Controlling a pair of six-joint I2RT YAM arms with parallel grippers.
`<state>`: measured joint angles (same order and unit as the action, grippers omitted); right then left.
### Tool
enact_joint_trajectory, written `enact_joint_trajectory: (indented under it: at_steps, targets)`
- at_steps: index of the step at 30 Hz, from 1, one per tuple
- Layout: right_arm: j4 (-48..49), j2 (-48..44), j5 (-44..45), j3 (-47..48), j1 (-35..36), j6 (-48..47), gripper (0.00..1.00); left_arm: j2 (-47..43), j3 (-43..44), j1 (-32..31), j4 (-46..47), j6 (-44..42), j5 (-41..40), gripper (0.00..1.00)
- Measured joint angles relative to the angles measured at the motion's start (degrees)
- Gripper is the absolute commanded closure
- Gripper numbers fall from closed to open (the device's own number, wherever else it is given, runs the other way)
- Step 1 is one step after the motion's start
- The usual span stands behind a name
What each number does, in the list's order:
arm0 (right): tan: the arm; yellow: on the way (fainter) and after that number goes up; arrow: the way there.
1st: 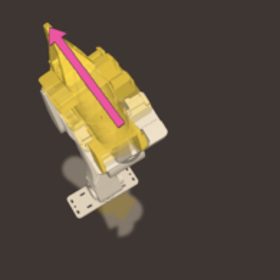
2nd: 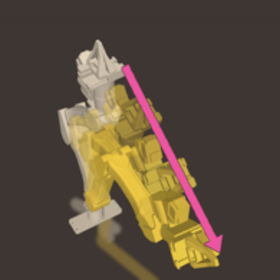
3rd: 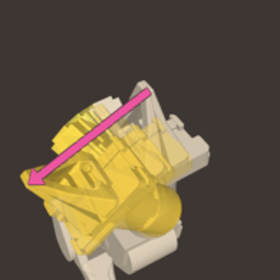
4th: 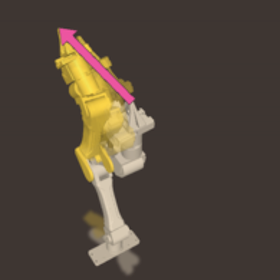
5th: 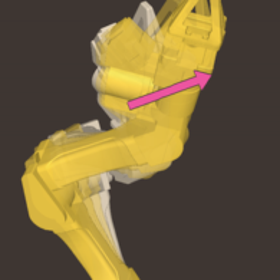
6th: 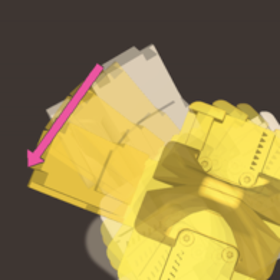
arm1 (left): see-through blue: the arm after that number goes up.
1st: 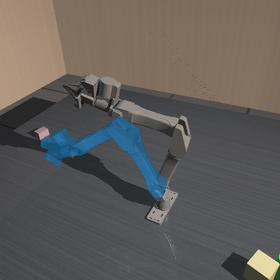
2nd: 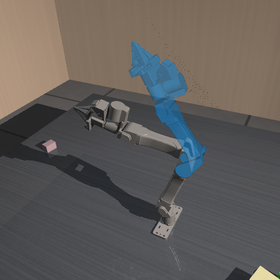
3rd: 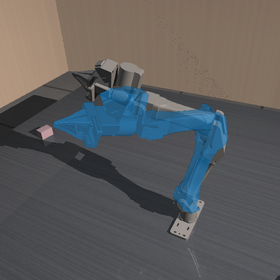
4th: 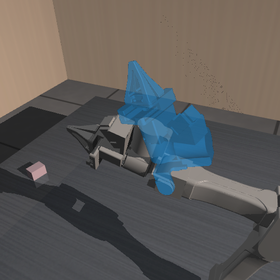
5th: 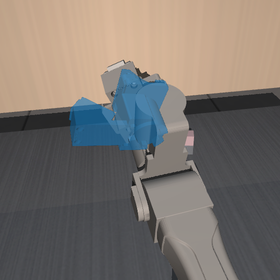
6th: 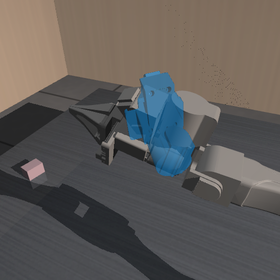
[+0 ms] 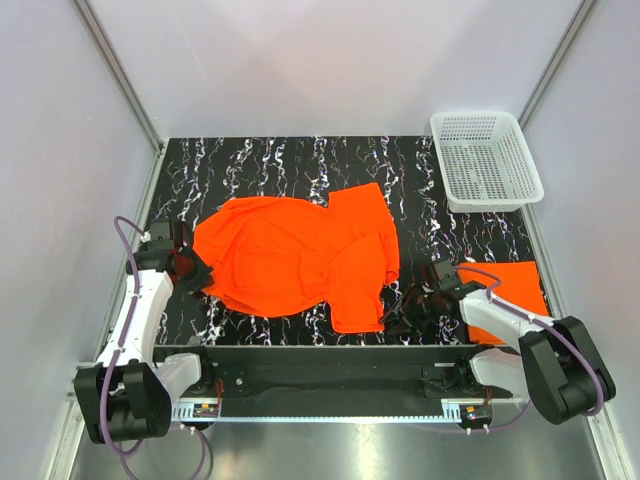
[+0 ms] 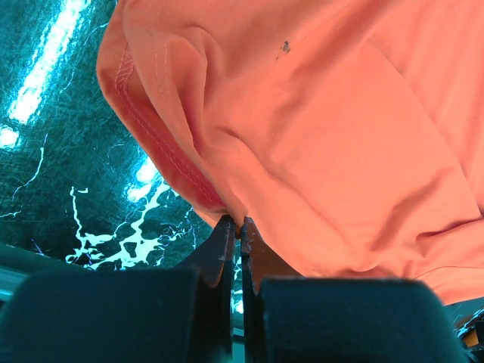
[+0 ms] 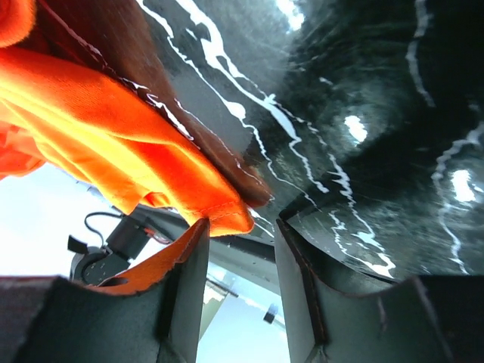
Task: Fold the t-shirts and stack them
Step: Flatten the tshirt out
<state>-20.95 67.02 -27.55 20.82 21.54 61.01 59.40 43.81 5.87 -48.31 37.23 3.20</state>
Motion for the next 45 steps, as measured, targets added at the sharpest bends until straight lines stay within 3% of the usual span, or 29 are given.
enact_joint_trajectory:
  at_steps: [12,15,17,23,26,30,39,45]
  targets:
    - [6.84,5.33,-3.72,-0.24,0.44,1.14,0.62,0.00,0.00,0.00,0.00,0.02,0.00,1.00]
    - [7.56,6.16,-3.54,-0.15,0.50,0.76,0.74,0.00,0.00,0.00,0.02,0.02,0.00,1.00]
    - [8.11,6.67,-3.26,-0.15,0.55,0.09,0.99,0.00,0.00,-0.02,0.00,0.04,-0.02,1.00]
    - [4.55,7.17,0.35,3.82,0.59,-1.40,1.00,-0.02,0.26,-0.04,-0.11,0.07,-1.46,1.00]
    - [-3.26,7.10,3.93,13.88,0.48,-3.93,1.00,0.07,2.91,-0.04,-1.16,0.11,-3.91,1.00]
    - [-11.34,7.26,9.25,33.48,-1.68,-9.49,1.00,2.21,12.70,-0.04,-2.54,0.04,-7.56,1.00]
    - [-20.81,16.46,14.93,74.60,-12.15,-18.86,1.00,6.78,40.33,-0.04,-2.60,0.28,-13.11,1.00]
    - [-22.93,18.67,15.87,96.98,-13.57,-23.32,1.00,7.39,58.18,-0.09,-2.45,1.86,-12.61,1.00]
